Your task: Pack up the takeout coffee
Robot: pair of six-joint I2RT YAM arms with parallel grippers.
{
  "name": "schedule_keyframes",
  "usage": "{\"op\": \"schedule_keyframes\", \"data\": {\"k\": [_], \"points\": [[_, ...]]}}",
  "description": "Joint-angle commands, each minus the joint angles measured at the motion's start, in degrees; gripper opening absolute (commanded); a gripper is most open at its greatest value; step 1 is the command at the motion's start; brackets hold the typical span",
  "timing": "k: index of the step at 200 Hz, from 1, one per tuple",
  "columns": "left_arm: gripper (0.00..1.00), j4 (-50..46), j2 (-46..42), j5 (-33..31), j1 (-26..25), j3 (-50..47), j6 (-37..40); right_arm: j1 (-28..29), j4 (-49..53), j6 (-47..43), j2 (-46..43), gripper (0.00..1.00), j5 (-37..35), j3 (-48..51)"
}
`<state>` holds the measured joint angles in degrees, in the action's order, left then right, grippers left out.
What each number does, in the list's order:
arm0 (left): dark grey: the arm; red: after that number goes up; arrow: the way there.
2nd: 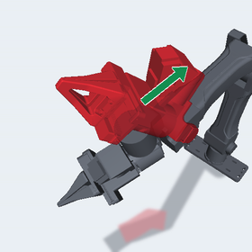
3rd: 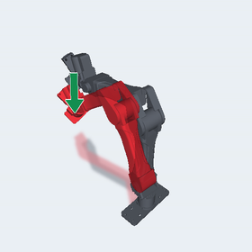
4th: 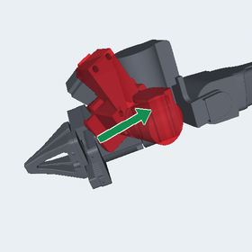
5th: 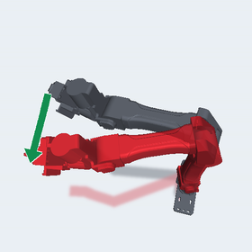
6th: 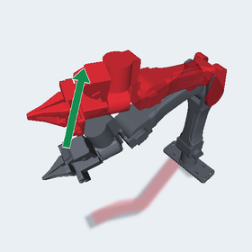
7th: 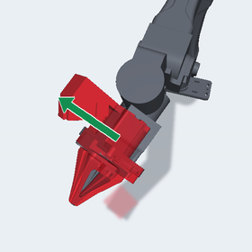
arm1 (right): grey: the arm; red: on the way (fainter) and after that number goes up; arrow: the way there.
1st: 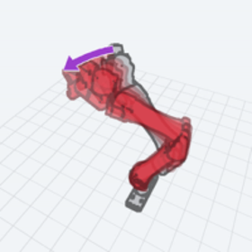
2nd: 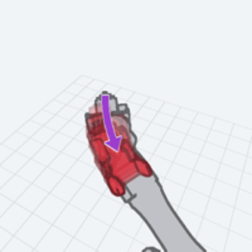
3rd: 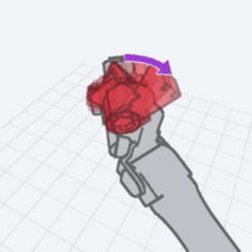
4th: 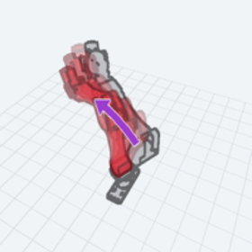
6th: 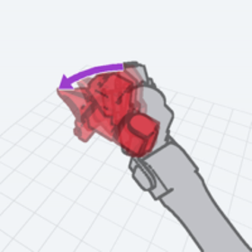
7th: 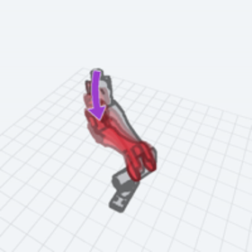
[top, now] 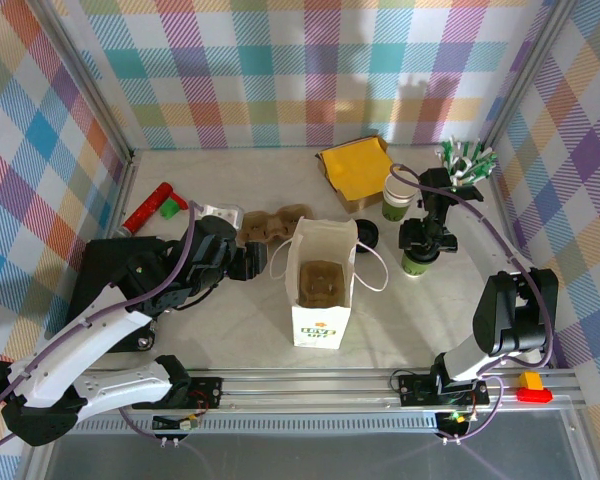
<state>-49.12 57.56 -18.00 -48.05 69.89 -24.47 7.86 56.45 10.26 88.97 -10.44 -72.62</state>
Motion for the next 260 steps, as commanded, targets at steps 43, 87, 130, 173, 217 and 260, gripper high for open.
{"op": "schedule_keyframes", "data": {"k": [43,87,130,173,217,260], "points": [[0.72,1.05,-0.78,0.46,0.61,-0.39,-0.46,0.29,-0.61,0.2,2.94,0.79,0.92,2.38],[0.71,1.22,-0.72,0.97,0.66,-0.29,-0.49,0.4,-0.41,0.33,4.05,0.8,0.07,3.75],[0.7,1.39,-0.78,1.94,0.63,-0.19,-0.6,0.84,-0.33,0.72,3.71,0.73,-0.14,4.22],[0.7,2.25,-0.13,8.39,0.68,-0.37,0.24,2.2,3.87,1.52,0.57,0.68,-0.64,1.4],[0.74,5.66,-3.38,20.43,-0.35,-3.56,2.3,4.48,10.71,2.52,-5.58,0.65,-1.16,-3.64],[0.77,7.76,-8.01,29.09,-2.84,-9.26,4.95,6.78,19.23,4.02,-9.78,0.63,-2.26,-11.39]]}}
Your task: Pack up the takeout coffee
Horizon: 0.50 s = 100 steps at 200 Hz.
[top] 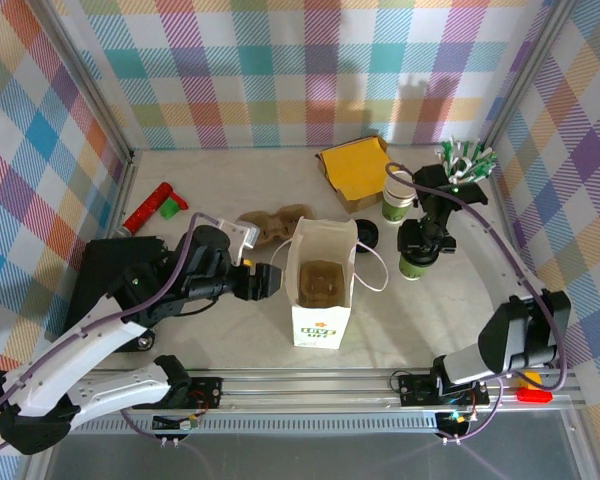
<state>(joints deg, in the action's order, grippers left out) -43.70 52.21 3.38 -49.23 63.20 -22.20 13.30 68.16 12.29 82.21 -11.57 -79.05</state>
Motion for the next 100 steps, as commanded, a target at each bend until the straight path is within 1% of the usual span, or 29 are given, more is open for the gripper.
{"op": "schedule_keyframes", "data": {"k": [1,33,43,57,78,100], "points": [[0.77,2.41,-2.74,7.93,-1.74,-2.74,2.77,1.45,7.73,2.01,-3.11,0.63,-1.15,-5.19],[0.76,6.33,-4.93,12.16,-5.55,-8.52,3.68,3.59,13.28,3.73,-5.34,0.63,-1.79,-11.39],[0.76,9.13,-5.46,12.75,-7.2,-10.68,3.76,4.32,14.89,4.3,-5.7,0.62,-1.87,-13.45],[0.76,13.8,-5.6,15.8,-10.28,-13.23,5.52,5.29,16.33,4.42,-6.38,0.62,-0.52,-15.58],[0.76,19.36,-4.44,15.47,-14.93,-16.12,7.78,6.62,18.01,4.9,-7.47,0.62,0.83,-17.74],[0.74,20.93,-1.57,13.21,-17.25,-16.8,9.45,7.22,19.74,5.24,-8.36,0.62,1.26,-19.92]]}}
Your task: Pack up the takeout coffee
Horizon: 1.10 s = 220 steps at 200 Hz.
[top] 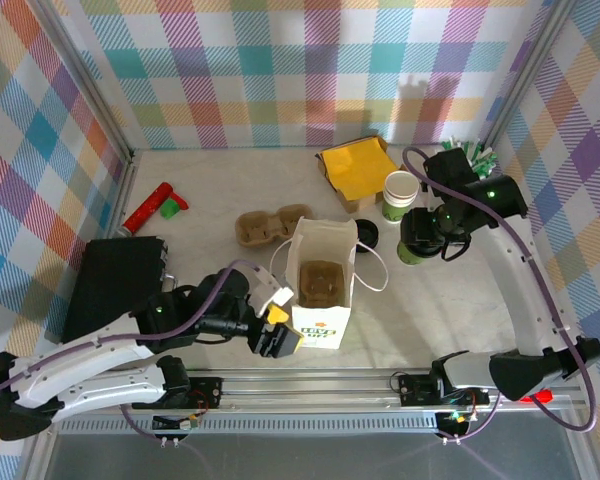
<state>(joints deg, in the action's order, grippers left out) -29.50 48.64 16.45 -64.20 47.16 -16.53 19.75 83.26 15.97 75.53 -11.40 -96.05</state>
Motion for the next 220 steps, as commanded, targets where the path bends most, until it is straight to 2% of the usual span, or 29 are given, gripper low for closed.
{"op": "schedule_keyframes", "data": {"k": [1,39,86,128,220], "points": [[0.74,6.73,2.12,0.02,-2.39,-0.8,3.83,0.8,4.72,1.68,-1.73,0.62,1.14,-3.0],[0.7,12.06,5.82,-8.92,-3.47,-4.49,4.97,1.07,6.88,2.2,-2.05,0.62,1.2,-5.92],[0.62,19.51,9.55,-15.92,-3.47,-7.95,6.29,1.42,9.5,3.13,-1.08,0.61,1.47,-10.15],[0.58,23.2,14.65,-14.16,-3.43,-6.76,6.33,3.82,12.22,5.59,1.25,0.59,1.13,-16.64],[0.56,32.21,23.54,-12.82,-3.64,-7.09,4.85,17.34,18.99,12.62,11.97,0.58,-3.51,-36.35]]}}
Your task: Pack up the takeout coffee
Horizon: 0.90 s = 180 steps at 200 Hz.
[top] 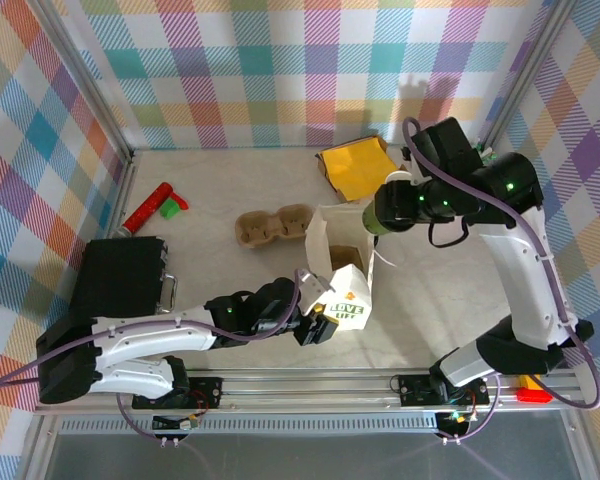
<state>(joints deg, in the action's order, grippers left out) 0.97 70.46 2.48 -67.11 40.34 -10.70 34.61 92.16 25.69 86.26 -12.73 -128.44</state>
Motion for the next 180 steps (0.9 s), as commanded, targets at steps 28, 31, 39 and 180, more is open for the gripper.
{"op": "schedule_keyframes", "data": {"k": [28,31,39,180], "points": [[0.56,1.81,2.78,1.11,-1.36,0.62,-0.4,6.19,10.06,3.76,2.84,0.58,-2.21,-5.75],[0.56,1.65,2.8,1.06,-1.52,0.81,-0.26,6.64,10.06,3.8,3.06,0.58,-2.28,-5.84],[0.56,1.36,2.93,0.8,-1.79,1.22,0.18,7.59,10.01,3.99,3.38,0.58,-2.43,-5.83],[0.68,-14.11,-19.87,-12.76,-3.44,3.89,8.33,11.53,10.06,9.06,3.06,0.58,-3.98,4.97]]}}
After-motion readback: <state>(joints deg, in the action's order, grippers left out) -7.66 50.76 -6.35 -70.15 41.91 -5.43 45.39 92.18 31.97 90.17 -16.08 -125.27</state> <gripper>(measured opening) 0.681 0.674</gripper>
